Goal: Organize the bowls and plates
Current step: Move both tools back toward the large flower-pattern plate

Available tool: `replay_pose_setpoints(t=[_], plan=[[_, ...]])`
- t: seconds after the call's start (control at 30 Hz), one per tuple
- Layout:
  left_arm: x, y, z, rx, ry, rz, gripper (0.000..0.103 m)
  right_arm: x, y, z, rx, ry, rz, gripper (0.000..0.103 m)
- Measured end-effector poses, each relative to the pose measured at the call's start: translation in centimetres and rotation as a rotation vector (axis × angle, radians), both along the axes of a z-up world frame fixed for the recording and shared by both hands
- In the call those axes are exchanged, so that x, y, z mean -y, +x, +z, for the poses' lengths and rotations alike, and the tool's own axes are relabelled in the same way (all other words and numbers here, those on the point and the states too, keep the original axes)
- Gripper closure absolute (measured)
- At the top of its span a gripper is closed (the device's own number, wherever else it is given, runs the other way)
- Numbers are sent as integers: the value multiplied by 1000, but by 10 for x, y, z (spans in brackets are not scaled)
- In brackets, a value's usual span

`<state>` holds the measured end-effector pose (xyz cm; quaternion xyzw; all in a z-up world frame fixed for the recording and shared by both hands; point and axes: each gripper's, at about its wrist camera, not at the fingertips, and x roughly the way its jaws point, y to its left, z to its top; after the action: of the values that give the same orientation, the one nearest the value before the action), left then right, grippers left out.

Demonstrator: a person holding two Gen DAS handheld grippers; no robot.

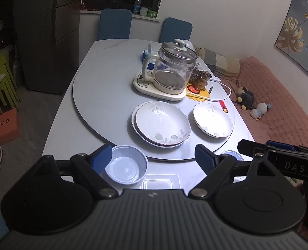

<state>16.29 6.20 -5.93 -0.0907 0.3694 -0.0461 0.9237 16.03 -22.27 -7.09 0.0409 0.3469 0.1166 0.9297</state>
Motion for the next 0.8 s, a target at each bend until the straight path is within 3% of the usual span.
replay_pose_setpoints(t=[0.37,0.8], plan=[[5,-20,2,-15,-6,0,13,9,-27,3,-2,19,-12,20],[64,0,-11,-37,-12,-39,13,69,-21,-7,-14,5,-79,21]])
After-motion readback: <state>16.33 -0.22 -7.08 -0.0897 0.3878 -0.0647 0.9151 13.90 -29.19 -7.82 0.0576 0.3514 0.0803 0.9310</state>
